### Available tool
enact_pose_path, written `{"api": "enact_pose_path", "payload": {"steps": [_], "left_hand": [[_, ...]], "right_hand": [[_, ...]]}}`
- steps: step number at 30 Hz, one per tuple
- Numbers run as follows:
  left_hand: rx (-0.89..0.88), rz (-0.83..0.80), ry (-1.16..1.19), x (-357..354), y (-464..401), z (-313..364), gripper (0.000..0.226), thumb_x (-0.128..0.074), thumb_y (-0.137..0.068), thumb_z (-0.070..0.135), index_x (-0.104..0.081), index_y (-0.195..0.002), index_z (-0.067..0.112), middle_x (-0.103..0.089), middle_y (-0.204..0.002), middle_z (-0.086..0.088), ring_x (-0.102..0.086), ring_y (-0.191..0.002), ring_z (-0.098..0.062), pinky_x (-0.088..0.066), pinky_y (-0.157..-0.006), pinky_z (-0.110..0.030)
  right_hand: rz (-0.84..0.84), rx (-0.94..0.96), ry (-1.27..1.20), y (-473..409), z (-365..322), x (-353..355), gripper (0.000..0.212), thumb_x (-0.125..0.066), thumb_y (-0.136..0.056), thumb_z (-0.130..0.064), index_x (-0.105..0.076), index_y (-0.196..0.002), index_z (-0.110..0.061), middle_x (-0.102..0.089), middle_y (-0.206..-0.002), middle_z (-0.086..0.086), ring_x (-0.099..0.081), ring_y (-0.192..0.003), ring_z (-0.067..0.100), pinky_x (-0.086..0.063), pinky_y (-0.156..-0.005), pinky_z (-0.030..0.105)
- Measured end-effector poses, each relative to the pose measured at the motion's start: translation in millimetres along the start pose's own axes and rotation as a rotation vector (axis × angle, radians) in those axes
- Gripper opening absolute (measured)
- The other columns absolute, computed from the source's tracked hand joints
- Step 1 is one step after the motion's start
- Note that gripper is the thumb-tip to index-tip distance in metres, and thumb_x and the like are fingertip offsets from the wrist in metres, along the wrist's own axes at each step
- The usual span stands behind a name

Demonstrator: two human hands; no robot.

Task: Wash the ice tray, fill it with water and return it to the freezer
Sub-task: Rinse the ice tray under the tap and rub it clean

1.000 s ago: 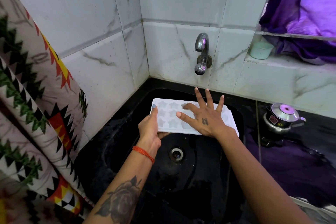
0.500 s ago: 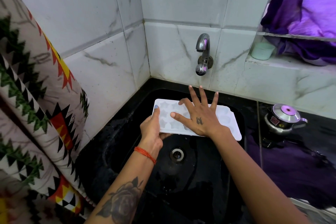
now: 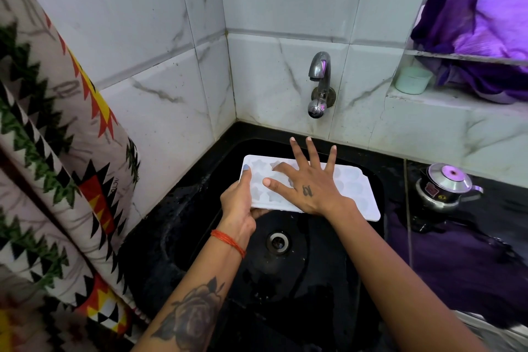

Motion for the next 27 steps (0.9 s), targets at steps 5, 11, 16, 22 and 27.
{"api": "enact_pose_path", "payload": {"steps": [5,11,16,22,27], "left_hand": [[0.003,0.0,-0.001,0.3,-0.1,-0.6,0.025,-0.06,-0.09,0.039,-0.067,-0.092,0.014,-0.071,-0.086,-0.007,-0.069,-0.071,-0.022,-0.055,-0.047,-0.03],[-0.001,-0.01,-0.002,-1.0,0.3,-1.2,0.023,-0.059,-0.091,0.038,-0.065,-0.086,0.017,-0.071,-0.084,-0.006,-0.068,-0.07,-0.022,-0.055,-0.049,-0.031],[-0.003,-0.01,-0.005,-1.5,-0.7,-0.8,0.023,-0.06,-0.091,0.038,-0.065,-0.086,0.017,-0.071,-0.086,-0.007,-0.069,-0.073,-0.023,-0.056,-0.053,-0.034],[-0.002,-0.007,0.0,-1.1,-1.6,-0.7,0.022,-0.06,-0.091,0.038,-0.065,-0.085,0.017,-0.07,-0.084,-0.006,-0.068,-0.072,-0.022,-0.056,-0.054,-0.035],[0.004,-0.011,-0.001,-1.6,-1.2,-1.8,0.022,-0.059,-0.091,0.038,-0.064,-0.084,0.017,-0.07,-0.083,-0.006,-0.068,-0.07,-0.022,-0.055,-0.051,-0.032]], "right_hand": [[0.021,-0.002,0.089,0.6,-1.4,4.1,0.074,-0.006,-0.074,-0.08,-0.041,-0.131,-0.048,0.013,-0.16,0.003,0.024,-0.143,0.029,0.026,-0.102,0.064],[0.037,0.005,0.087,-0.7,-2.9,1.0,0.083,0.0,-0.072,-0.083,-0.04,-0.133,-0.045,0.014,-0.159,0.001,0.025,-0.143,0.028,0.025,-0.102,0.065],[-0.046,-0.03,-0.048,-0.5,-1.7,-1.8,0.069,-0.015,-0.082,-0.078,-0.041,-0.135,-0.043,0.015,-0.159,-0.001,0.028,-0.142,0.026,0.025,-0.103,0.064],[-0.041,-0.026,-0.01,0.2,-0.1,-0.4,0.067,-0.014,-0.081,-0.079,-0.04,-0.133,-0.047,0.015,-0.159,0.001,0.028,-0.142,0.027,0.026,-0.102,0.064],[0.045,0.012,0.124,0.4,-3.6,3.6,0.082,-0.001,-0.07,-0.082,-0.042,-0.133,-0.047,0.014,-0.159,0.003,0.027,-0.142,0.029,0.027,-0.101,0.065]]}}
Point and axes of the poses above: each hand's wrist, its own y-axis away from the middle knuckle, its own x-axis out of the back of the hand, z = x × y, the point moved 7 cm from there along -y, towards the middle knuckle
